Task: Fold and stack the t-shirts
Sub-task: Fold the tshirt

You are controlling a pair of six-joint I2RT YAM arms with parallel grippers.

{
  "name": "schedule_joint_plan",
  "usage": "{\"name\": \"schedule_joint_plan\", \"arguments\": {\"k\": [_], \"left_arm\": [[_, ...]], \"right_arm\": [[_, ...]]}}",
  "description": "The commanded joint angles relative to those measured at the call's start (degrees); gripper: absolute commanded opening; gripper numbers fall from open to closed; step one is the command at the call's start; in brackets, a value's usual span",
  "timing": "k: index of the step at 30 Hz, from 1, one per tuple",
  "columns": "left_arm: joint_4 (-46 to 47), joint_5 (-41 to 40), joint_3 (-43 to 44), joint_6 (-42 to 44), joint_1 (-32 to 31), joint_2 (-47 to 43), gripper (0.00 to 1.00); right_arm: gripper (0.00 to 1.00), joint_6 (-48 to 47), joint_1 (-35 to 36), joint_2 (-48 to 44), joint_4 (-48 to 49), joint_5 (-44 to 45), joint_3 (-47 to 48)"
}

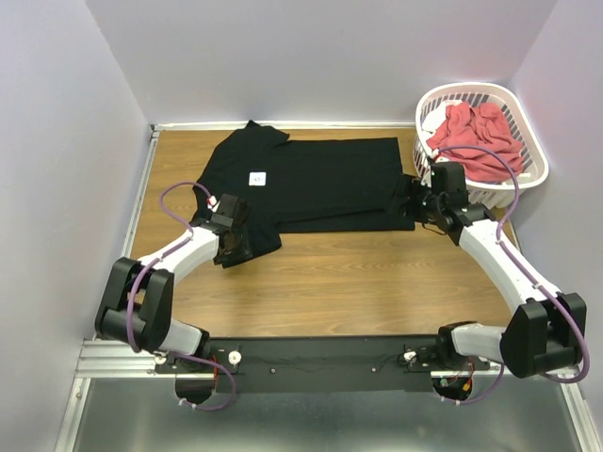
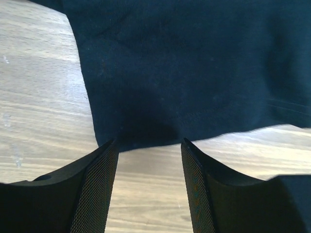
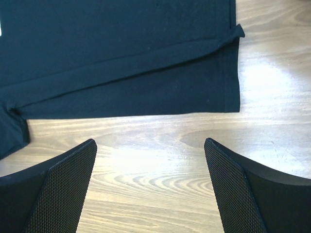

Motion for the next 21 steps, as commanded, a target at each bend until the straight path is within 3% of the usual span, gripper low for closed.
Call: {"name": "schedule_joint_plan", "arguments": {"k": [1, 8, 17, 21], "left_arm": [[1.9, -3.9, 0.9, -0.8, -0.8, 2.9, 0.62], [1.9, -5.8, 0.4, -2.0, -2.7, 6.5, 0.54], [0.5, -6.7, 0.6, -2.9, -4.6, 7.6, 0.02], [-2.6, -9.6, 7.1, -1.8, -4.6, 6.1, 0.0]], "right_arm": [[0.98, -0.2, 0.2, -2.1, -0.8, -1.4, -1.7], [0.98, -0.1, 0.2, -2.0, -0.8, -3.3, -3.5], [0.98, 0.0, 0.2, -1.2, -0.7, -4.2, -4.2], [0.98, -0.3, 0.1, -1.1, -0.8, -4.3, -4.0]]}}
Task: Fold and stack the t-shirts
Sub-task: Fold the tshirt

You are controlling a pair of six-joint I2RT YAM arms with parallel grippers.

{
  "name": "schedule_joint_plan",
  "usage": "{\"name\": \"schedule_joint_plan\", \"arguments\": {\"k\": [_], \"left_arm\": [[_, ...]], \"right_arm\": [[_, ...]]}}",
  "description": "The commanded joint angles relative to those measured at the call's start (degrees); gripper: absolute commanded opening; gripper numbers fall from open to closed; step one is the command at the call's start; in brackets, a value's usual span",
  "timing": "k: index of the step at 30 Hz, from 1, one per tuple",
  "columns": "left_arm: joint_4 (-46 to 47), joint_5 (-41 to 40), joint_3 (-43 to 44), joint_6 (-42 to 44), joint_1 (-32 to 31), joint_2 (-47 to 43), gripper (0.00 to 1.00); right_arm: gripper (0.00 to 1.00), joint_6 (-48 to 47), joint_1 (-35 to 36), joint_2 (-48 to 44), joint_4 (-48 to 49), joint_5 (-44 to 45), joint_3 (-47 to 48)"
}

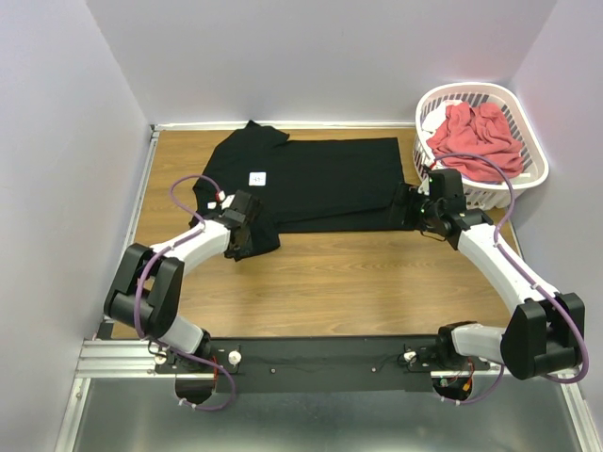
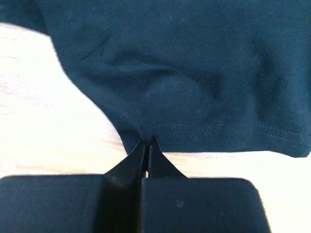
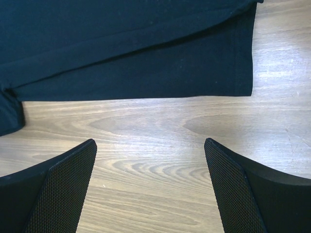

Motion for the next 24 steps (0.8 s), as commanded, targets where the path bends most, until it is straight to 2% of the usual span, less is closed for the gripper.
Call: {"name": "schedule_joint_plan", "arguments": {"k": [1, 8, 15, 24], "left_arm": [[-4.5, -4.3, 5.6, 0.7, -0.2, 0.5, 0.0], [-6.2, -8.5, 22.6, 5.2, 1.8, 9.6, 0.0], [-5.4, -10.1, 35.3, 8.8, 4.6, 19.3, 0.0], [-3.9, -9.5, 47.3, 11.4, 6.9, 28.7, 0.0]], "right_arm": [[0.98, -0.4, 0.1, -0.1, -0.7, -1.3, -0.3], [0.97, -0.5, 0.2, 0.7, -0.7, -4.1, -0.9], [0.98, -0.3, 0.1, 0.0, -0.9, -5.8, -1.7], [0.97, -0.9, 0.1, 1.8, -0.8, -8.0, -2.0]]}}
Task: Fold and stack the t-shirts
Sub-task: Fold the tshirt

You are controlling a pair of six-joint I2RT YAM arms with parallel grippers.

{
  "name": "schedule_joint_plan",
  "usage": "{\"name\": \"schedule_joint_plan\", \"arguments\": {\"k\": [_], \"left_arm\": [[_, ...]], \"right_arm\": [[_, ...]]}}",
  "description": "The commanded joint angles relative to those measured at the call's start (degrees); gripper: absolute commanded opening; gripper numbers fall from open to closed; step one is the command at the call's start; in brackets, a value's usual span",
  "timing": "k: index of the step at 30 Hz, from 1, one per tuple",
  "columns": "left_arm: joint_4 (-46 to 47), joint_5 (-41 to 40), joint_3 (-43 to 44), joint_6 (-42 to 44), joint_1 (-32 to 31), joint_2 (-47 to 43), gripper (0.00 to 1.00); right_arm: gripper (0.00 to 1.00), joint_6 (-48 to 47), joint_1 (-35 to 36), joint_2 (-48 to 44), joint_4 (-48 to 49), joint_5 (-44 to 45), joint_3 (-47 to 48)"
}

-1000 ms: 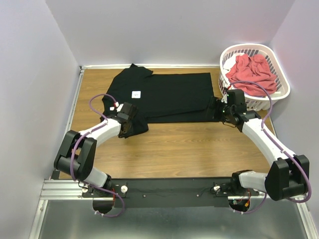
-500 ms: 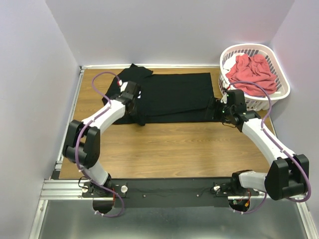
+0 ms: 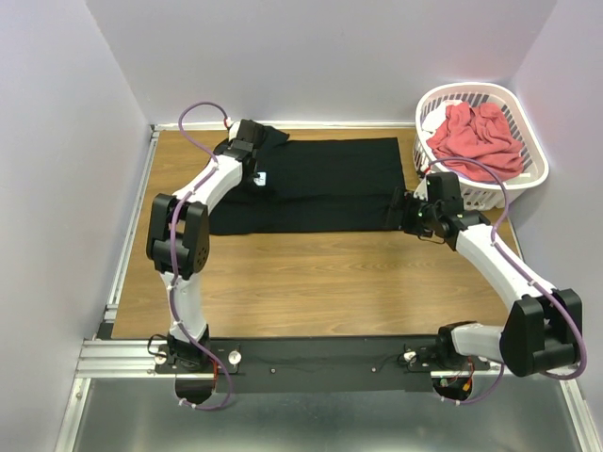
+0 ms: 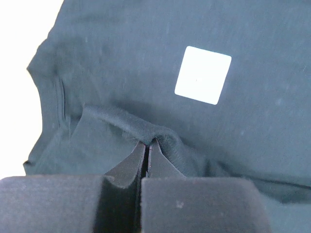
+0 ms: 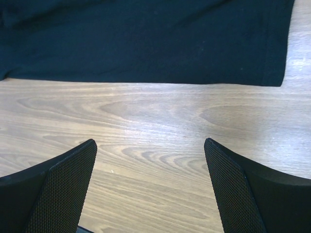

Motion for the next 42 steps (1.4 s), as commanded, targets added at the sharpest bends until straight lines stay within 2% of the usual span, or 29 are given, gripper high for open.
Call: {"name": "schedule_joint_plan", "arguments": {"k": [1, 6, 11, 16, 17, 20, 23, 24, 28, 29, 32, 33, 37, 42], "left_arm": [[1.5, -1.3, 3.6, 1.6, 1.1, 3.2, 0.0], [3.3, 0.2, 5.8, 1.9, 1.9, 6.2, 0.06], [5.8, 1.8, 7.2, 3.2, 2.6, 8.3, 0.23], [7.5, 2.2, 9.9, 5.0, 2.6, 9.6, 0.24], [7.5, 2.2, 10.4, 5.2, 2.6, 9.8, 0.35], [7.6, 2.1, 10.8, 4.6, 2.6, 9.6, 0.48], [8.4, 2.2, 8.4, 3.6, 2.9, 6.7, 0.52], [8.5, 2.0, 6.2, 3.1, 3.1, 3.7, 0.59], [9.0, 1.7, -3.0, 0.0, 4.9, -6.0, 0.59], [9.6, 2.0, -5.4, -0.6, 6.2, -8.1, 0.56], [10.7, 5.3, -18.3, -1.9, 9.4, -16.8, 0.45], [11.1, 6.2, -18.4, -2.1, 9.4, -16.9, 0.43], [13.6, 9.0, -31.0, -2.1, 13.4, -22.1, 0.31], [14.9, 10.7, -34.6, -1.2, 14.7, -22.6, 0.3]], "right_arm": [[0.97, -0.8, 0.2, 1.6, -0.8, -2.1, -0.3], [0.97, -0.8, 0.2, 3.4, -0.7, -1.7, 0.6], [0.98, -1.2, 0.2, 5.2, -0.7, -0.5, 1.5], [0.97, -1.1, 0.1, 6.5, -0.7, -0.1, 2.0], [0.97, -1.1, 0.1, 6.5, -0.7, -0.1, 2.1], [0.97, -1.0, 0.2, 6.5, -0.8, 0.3, 1.9], [0.97, -1.1, 0.1, 6.9, -0.7, 1.4, 2.3], [0.97, -1.0, 0.1, 7.4, -0.7, 2.0, 2.6], [0.93, -0.4, 0.1, 9.4, 0.0, 6.7, 4.2], [0.86, -0.4, 0.1, 9.9, 0.4, 8.2, 4.6], [0.76, 0.3, 0.1, 12.3, 1.4, 11.7, 5.8], [0.74, 0.5, 0.1, 12.9, 1.8, 11.9, 6.0], [0.67, 1.7, 0.1, 15.3, 3.8, 15.3, 6.9], [0.59, 2.1, -0.1, 18.8, 6.6, 17.6, 7.8]]}}
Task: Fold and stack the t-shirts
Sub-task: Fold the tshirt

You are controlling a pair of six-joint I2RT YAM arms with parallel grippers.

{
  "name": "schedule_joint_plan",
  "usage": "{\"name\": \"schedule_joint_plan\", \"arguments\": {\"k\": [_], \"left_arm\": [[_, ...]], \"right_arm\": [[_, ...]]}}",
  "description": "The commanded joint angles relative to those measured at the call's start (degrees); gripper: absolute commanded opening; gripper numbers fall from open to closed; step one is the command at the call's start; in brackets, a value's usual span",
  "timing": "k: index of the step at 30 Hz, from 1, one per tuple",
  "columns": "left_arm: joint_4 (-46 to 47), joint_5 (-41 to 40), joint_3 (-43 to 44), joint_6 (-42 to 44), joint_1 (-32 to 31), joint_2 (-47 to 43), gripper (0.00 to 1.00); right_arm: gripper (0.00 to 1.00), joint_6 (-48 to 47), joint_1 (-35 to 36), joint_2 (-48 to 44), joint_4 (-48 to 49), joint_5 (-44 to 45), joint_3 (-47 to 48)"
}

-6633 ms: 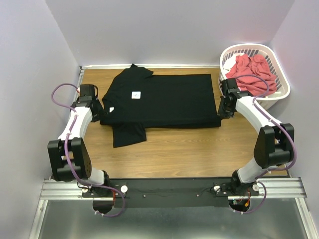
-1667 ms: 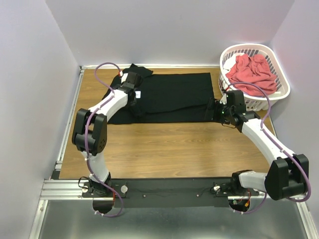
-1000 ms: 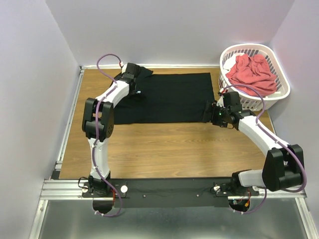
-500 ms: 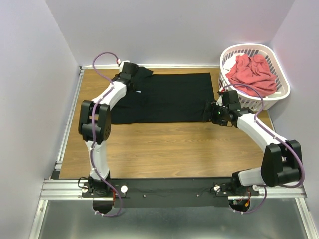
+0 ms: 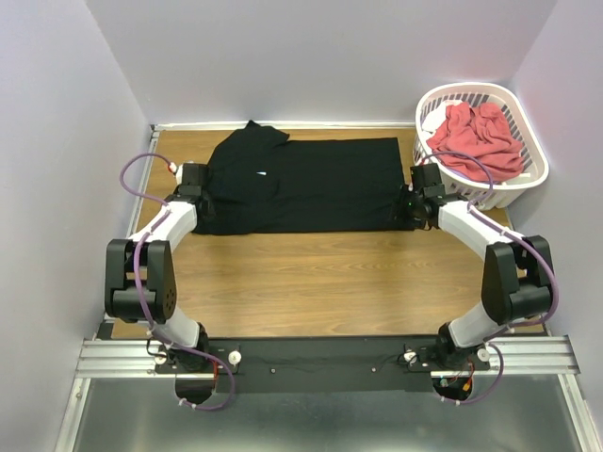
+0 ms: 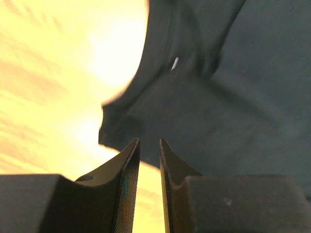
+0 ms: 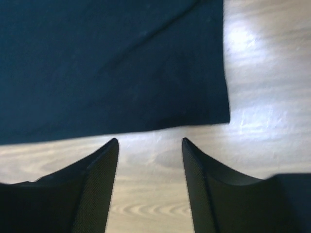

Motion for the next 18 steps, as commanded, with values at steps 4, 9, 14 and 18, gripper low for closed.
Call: {"name": "schedule_joint_plan", "arguments": {"k": [4, 9, 14, 18], "left_arm": [[1.5, 3.6, 0.7, 0.4, 0.2, 1.7, 0.3], [0.5, 4.4, 2.3, 0.6, 1.5, 6.5, 0.28], [1.0, 3.0, 1.3, 1.5, 4.8, 9.2, 0.26], [0.8, 2.1, 1.2, 1.9, 6.1, 11.3, 0.22]], "right_arm": [[0.55, 1.8, -0.8, 3.8, 5.2, 3.8, 1.9], [0.55, 2.7, -1.7, 5.1, 7.3, 3.5, 0.9], [0.52, 2.9, -3.7, 7.0, 9.0, 4.7, -1.7], [0.51, 4.7, -6.6, 8.5, 9.8, 4.8, -4.2]]}}
